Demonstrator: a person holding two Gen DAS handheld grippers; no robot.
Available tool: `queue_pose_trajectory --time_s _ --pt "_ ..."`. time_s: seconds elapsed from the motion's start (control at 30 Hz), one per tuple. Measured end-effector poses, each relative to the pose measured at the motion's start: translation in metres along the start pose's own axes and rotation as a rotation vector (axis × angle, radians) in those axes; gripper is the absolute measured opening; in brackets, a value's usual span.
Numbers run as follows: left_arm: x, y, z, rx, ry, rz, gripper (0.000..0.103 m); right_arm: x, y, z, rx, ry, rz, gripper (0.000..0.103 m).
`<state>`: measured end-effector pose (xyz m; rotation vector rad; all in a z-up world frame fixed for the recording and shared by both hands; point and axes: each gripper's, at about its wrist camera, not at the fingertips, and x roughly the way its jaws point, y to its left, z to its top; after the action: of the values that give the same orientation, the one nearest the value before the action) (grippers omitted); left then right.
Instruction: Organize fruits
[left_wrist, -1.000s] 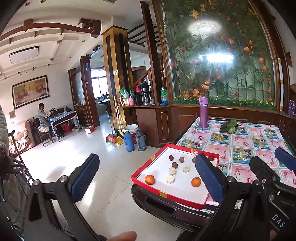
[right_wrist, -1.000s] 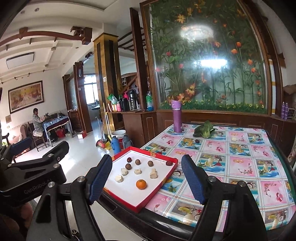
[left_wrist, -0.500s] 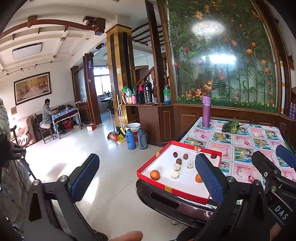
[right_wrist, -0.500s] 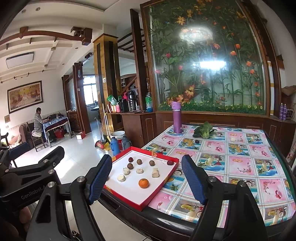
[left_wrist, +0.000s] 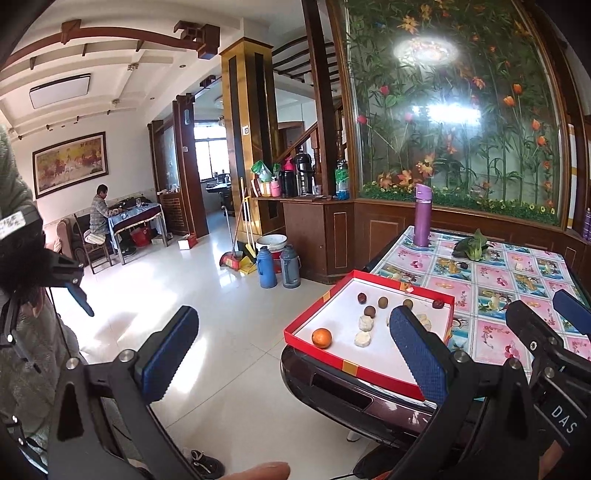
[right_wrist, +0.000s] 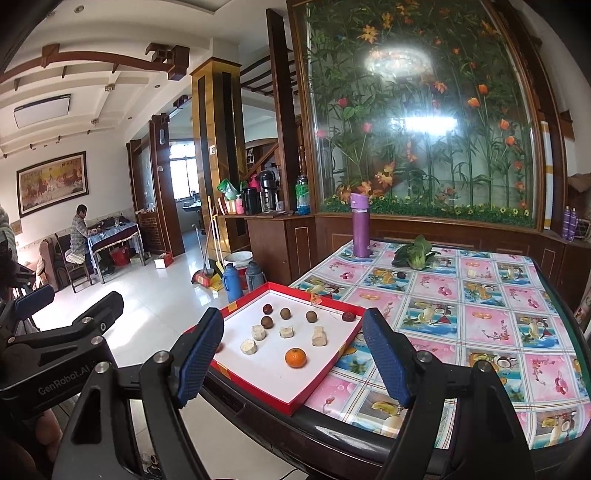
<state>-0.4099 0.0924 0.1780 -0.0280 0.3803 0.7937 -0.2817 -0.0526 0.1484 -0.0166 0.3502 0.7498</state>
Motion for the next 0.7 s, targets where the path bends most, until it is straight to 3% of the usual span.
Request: queue_pose_trajectory --time_s 0.7 --pt "0.012 0.006 -0.006 0.004 0.04 0.009 0.103 0.005 0.009 -0.002 -0.013 0.024 0.011 0.078"
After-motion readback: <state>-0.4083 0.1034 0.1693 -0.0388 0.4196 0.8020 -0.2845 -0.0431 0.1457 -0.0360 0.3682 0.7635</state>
